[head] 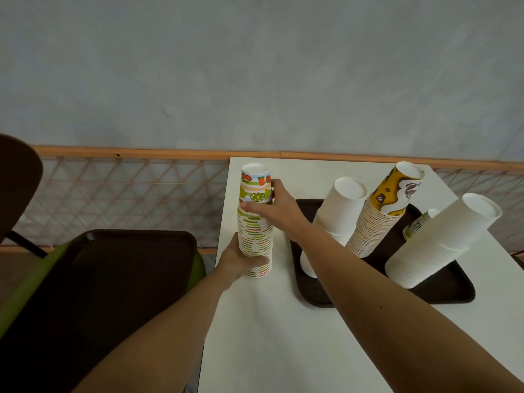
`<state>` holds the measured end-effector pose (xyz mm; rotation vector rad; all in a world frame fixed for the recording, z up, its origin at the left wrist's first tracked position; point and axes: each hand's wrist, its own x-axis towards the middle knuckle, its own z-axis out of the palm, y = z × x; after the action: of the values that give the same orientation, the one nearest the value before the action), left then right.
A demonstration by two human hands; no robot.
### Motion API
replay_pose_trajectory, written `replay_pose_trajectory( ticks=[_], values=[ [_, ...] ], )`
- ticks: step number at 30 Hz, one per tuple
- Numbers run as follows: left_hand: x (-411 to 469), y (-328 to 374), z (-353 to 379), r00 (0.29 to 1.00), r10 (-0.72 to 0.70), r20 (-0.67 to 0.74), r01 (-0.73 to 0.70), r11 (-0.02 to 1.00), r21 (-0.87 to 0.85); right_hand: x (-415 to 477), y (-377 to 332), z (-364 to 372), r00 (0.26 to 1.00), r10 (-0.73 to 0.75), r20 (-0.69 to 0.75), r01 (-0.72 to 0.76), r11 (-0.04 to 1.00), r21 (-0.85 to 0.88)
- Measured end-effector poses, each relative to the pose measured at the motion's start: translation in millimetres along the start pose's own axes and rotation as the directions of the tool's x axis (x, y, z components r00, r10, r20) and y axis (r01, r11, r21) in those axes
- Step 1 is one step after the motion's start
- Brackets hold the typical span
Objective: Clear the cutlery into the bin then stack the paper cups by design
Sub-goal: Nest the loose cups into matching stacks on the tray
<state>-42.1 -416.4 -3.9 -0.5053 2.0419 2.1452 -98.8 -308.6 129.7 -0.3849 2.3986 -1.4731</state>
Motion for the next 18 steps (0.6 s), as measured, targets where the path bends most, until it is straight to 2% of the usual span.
replay_pose_trajectory(
  ticks=[10, 18],
  values=[
    [-71, 8, 33, 0.999, 0.051, -0.017, -0.051, 0.999, -0.001, -79, -14, -34, 0.993, -0.104, 0.062, 0.104, 0.995, 0.002],
    [-145, 5, 112, 0.995, 0.099, -0.018, -0.098, 0.994, 0.039, -169, 5, -95, 0.99, -0.138, 0.039, 0.139, 0.99, -0.008]
  ],
)
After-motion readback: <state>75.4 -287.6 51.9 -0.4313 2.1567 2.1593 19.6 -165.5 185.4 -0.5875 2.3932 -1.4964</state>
